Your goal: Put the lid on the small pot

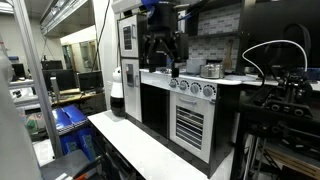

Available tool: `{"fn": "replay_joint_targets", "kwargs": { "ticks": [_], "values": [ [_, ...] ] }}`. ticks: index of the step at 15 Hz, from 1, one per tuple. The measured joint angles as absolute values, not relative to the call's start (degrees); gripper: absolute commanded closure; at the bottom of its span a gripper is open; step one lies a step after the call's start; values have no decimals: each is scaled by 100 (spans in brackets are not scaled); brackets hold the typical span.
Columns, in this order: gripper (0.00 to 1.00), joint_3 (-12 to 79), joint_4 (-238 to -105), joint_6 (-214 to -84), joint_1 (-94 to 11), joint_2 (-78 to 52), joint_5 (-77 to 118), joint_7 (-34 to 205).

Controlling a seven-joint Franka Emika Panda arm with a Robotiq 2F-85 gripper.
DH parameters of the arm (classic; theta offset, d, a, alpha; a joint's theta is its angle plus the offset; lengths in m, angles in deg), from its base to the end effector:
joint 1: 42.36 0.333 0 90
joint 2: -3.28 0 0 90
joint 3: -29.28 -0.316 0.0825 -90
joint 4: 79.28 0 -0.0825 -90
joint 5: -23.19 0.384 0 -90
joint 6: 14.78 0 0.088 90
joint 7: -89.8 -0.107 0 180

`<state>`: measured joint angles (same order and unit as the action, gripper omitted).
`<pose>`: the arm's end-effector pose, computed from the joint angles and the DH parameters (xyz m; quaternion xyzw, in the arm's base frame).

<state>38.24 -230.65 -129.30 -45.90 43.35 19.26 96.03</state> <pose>0.3334 -0.0786 0.4604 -0.9992 0.0244 -0.0281 0.0147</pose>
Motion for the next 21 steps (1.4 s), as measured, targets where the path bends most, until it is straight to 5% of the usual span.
{"fn": "replay_joint_targets", "kwargs": {
  "ticks": [11,21],
  "values": [
    [0,3000,-21481,-14750,-3941,2534,2115,9454],
    [0,2833,-20599,-15055,-3281,1460,2918,10267]
  ]
}}
